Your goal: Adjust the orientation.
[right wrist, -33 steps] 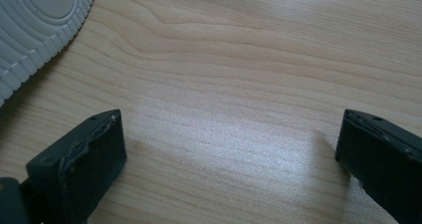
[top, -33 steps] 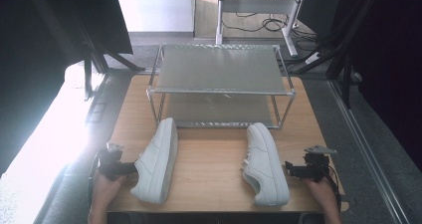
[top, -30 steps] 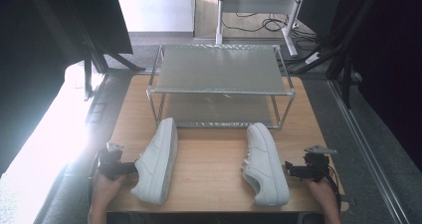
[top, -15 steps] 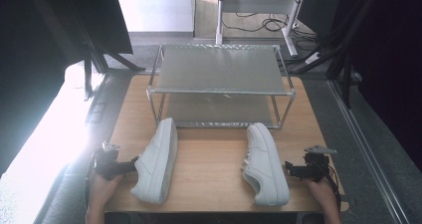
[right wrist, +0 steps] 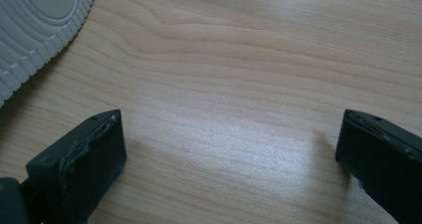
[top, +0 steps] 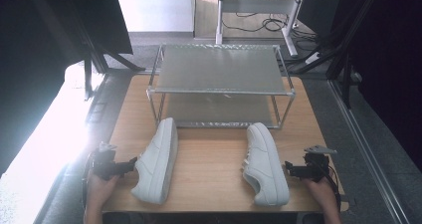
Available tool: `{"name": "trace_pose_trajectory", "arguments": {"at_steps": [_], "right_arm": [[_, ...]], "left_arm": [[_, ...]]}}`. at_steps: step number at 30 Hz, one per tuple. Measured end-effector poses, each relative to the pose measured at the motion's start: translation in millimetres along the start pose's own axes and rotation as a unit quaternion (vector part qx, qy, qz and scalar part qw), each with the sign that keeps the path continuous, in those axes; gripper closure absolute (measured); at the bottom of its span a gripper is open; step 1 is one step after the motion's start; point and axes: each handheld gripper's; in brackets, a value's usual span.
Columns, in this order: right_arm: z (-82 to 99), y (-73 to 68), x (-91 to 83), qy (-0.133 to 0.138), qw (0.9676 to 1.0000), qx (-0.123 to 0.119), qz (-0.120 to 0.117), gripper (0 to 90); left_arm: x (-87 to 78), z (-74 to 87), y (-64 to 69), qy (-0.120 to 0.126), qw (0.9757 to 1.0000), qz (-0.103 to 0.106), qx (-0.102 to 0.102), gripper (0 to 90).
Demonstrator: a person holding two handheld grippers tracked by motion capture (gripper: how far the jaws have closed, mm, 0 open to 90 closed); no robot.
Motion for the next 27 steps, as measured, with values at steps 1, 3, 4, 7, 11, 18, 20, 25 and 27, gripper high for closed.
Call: {"name": "trace_pose_trajectory", "arguments": {"at_steps": [1, 3, 4, 7, 11, 18, 20, 25, 27], "right_arm": [[0.0, 0.0, 0.0, 0.0, 1.0, 0.0, 0.0, 0.0], [0.0, 0.0, 0.0, 0.0, 1.0, 0.0, 0.0, 0.0], [0.0, 0.0, 0.0, 0.0, 1.0, 0.0, 0.0, 0.0], [0.0, -0.1, 0.0, 0.0, 1.0, 0.0, 0.0, 0.0], [0.0, -0.1, 0.0, 0.0, 1.0, 0.0, 0.0, 0.0], [-0.1, -0.2, 0.2, 0.0, 1.0, -0.001, 0.001, 0.0], [-0.1, -0.2, 0.2, 0.0, 1.0, -0.001, 0.001, 0.0], [-0.1, -0.2, 0.2, 0.0, 1.0, 0.0, 0.001, 0.0], [-0.1, -0.2, 0.2, 0.0, 1.0, 0.0, 0.001, 0.0]], "left_arm": [[-2.8, 0.5, -1.1, 0.003, 1.0, -0.001, -0.002, 0.0], [-9.6, 1.7, -2.4, 0.011, 0.9999, -0.004, -0.004, 0.0], [-13.4, 2.5, -2.7, 0.014, 0.9999, -0.006, -0.002, 0.0], [-25.0, 4.8, -2.3, 0.022, 0.9997, -0.013, 0.005, 0.0], [-38.3, 6.0, -3.2, 0.035, 0.9991, -0.023, 0.01, 0.0], [-45.0, 3.4, 5.8, 0.033, 0.9993, -0.008, 0.018, 0.0], [-44.2, 2.7, 9.2, 0.03, 0.9993, -0.004, 0.024, 0.0], [-44.6, 0.1, 15.5, 0.034, 0.999, 0.012, 0.026, 0.0], [-45.2, -0.8, 17.8, 0.038, 0.9987, 0.022, 0.025, 0.0]]}}
Point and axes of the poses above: each handheld gripper's, and its own axes: x roughly forward along the jaws, z roughly out of its underside, y roughly to its right, and after that the axes turned 1 degree about -z, right-handed
